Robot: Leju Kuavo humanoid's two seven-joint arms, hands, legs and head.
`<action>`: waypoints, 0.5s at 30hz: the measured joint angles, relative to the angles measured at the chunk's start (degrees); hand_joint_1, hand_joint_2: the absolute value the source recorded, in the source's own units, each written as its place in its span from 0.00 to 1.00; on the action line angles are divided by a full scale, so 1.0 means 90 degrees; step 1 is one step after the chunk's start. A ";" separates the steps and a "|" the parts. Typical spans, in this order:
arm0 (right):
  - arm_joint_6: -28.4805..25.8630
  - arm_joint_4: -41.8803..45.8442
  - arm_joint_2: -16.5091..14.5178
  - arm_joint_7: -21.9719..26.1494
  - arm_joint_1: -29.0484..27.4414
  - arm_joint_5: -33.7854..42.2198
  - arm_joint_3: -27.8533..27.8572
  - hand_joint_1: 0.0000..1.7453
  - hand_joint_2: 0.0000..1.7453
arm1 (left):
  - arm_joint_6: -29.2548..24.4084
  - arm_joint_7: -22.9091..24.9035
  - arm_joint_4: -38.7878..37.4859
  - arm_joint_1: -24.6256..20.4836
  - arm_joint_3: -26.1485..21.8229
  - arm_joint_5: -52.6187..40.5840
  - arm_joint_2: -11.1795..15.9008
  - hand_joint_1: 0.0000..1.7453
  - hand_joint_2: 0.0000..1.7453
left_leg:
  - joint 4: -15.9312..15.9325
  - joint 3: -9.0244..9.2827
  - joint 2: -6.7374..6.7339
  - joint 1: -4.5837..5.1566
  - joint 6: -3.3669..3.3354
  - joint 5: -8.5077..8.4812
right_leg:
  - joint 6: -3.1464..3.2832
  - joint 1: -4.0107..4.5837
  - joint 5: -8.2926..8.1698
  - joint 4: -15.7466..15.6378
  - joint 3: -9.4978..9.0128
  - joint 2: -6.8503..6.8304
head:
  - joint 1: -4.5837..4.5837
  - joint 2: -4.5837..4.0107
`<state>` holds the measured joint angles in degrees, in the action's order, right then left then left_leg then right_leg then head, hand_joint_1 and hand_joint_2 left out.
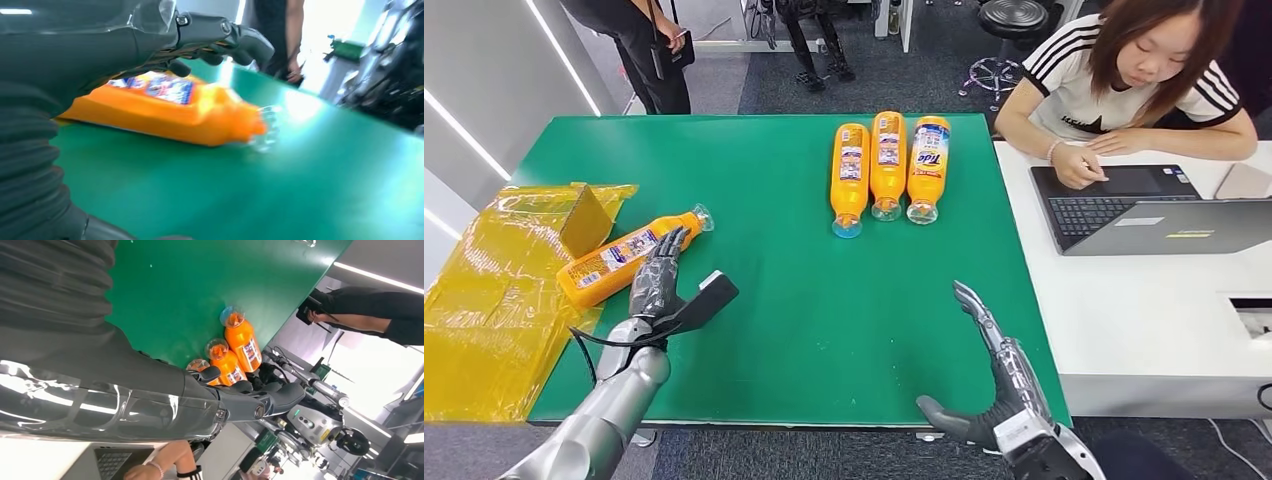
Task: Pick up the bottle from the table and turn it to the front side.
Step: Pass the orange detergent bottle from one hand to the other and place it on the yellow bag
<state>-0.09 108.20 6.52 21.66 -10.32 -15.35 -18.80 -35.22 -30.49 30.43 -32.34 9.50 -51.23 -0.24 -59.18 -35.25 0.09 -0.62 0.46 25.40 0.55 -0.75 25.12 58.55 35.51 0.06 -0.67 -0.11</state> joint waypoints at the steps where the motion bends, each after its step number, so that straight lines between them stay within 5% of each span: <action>1: -0.0002 -0.0019 0.0001 0.0003 0.0003 0.0014 0.0000 0.00 1.00 | 0.0011 -0.0028 0.0107 0.0048 -0.0020 0.0085 -0.0044 0.00 1.00 | 0.0000 0.0001 -0.0002 0.0000 0.0000 0.0000 | 0.0000 0.0000 0.0000 0.0000 0.0000 0.0002 | -0.0001 0.0000; 7: -0.0306 -0.0200 -0.0024 0.0362 0.0069 0.0350 -0.0004 0.00 1.00 | -0.0137 -0.1012 0.2251 0.0798 0.0226 0.3251 -0.0438 0.00 1.00 | -0.0003 0.0000 0.0005 -0.0001 -0.0001 0.0001 | -0.0001 -0.0002 0.0001 -0.0001 0.0001 -0.0006 | -0.0003 0.0000; 15: -0.0721 -0.0436 -0.0471 0.0532 0.0112 0.0663 -0.0188 0.00 1.00 | -0.0442 -0.1047 0.5290 0.1629 0.1602 0.3751 -0.1121 0.00 1.00 | -0.0003 -0.0003 0.0004 0.0002 -0.0019 0.0016 | -0.0011 -0.0002 0.0008 -0.0005 0.0000 -0.0006 | -0.0002 0.0000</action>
<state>-6.58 104.27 2.28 26.45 -9.31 -9.39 -20.49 -39.20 -39.91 78.05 -17.68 23.92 -17.47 -10.33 -59.20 -35.28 0.13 -0.60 0.29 25.55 0.45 -0.77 25.19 58.50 35.50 0.01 -0.69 -0.11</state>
